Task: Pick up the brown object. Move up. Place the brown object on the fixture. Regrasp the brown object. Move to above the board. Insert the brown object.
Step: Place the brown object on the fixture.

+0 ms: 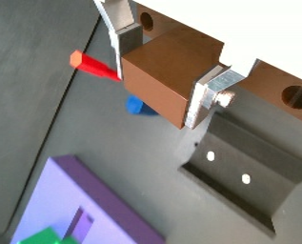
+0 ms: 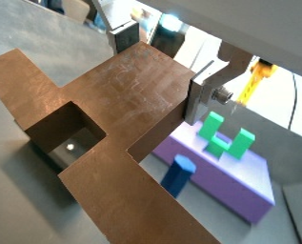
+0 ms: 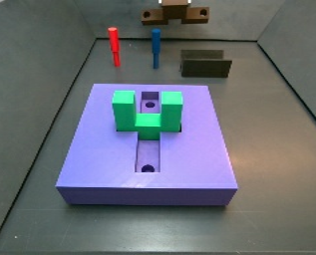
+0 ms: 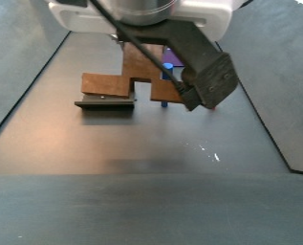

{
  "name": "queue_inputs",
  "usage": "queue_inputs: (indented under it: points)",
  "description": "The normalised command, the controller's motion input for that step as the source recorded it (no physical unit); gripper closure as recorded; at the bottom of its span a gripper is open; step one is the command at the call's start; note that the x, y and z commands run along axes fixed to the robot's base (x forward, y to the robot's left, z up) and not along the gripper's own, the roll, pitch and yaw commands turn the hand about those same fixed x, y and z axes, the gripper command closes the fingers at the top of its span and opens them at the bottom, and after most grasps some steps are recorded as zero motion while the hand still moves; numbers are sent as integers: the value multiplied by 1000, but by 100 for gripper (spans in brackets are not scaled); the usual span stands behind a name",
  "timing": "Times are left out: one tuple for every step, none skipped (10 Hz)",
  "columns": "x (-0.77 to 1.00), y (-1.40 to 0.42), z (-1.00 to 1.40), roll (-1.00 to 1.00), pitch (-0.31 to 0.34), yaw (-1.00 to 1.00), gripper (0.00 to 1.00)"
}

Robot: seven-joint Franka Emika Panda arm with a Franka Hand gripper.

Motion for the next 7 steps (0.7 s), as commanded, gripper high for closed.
queue_inputs:
  points:
    - [846,71,29,-709,111,0,100]
    - [100,109,0,-326,0,0,100]
    - [46,-23,0,0,0,0,100]
    - [391,-251,-43,0,0,-6,100]
    - [777,-423,0,-83,0,-6,100]
    - [840,-377,0,-166,-23,0,100]
    - [883,-386,0,-191,0,-31,100]
